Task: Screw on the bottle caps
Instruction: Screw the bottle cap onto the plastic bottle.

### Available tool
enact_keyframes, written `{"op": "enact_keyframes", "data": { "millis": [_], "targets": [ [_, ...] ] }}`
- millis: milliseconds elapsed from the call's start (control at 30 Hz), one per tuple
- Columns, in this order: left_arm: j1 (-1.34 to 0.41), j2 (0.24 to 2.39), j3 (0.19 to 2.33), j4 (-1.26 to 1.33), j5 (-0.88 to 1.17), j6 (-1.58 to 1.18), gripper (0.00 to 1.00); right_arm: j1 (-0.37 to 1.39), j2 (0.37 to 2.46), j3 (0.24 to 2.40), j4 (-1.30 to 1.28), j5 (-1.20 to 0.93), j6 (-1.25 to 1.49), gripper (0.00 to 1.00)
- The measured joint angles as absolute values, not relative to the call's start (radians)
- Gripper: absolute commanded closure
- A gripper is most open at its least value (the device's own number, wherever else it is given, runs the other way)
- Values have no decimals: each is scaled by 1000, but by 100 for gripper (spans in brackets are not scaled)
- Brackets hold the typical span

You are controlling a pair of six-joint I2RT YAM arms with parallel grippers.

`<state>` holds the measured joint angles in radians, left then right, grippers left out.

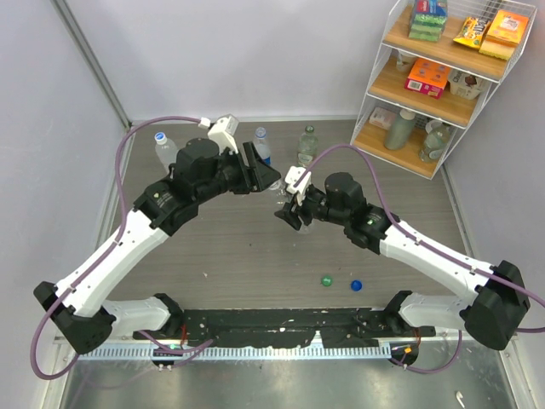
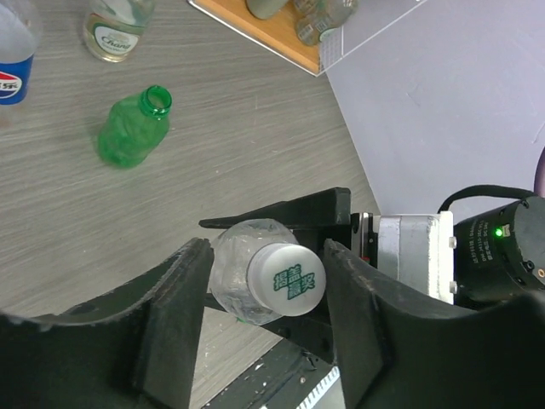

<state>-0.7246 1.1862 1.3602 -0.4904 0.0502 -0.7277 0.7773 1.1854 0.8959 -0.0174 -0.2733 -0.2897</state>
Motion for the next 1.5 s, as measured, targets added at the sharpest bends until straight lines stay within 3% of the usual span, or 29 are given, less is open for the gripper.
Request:
{"op": "enact_keyframes", "data": {
  "millis": [200,267,633,700,967,1367,1467,1500],
  "targets": [
    [-725,1194,1362,-487,56,-731,56,777,1202,896,-25,-267,-290,99],
    [-725,1198,1363,-487,57,-730,65,777,1207,896,-30,-261,-289,99],
    [-723,1205,1363,-482,81,-697,64,778,1214,907,-51,-247,-279,99],
    [-718,1215,1369,-483,110,-665,70,778,1214,907,-61,-249,-278,99],
    [-693,1241,1378,-490,315,-488,75,775,1202,908,-139,-318,-282,99],
    [-680,1140,1277,-441,705,-180,72,772,1124,899,-263,-602,-387,99],
    [-679,1133,1266,-442,770,-110,61,773,1124,899,-287,-651,-416,99],
    [-678,1134,1266,-443,788,-87,48,773,1124,899,-292,-661,-422,99]
  ]
}}
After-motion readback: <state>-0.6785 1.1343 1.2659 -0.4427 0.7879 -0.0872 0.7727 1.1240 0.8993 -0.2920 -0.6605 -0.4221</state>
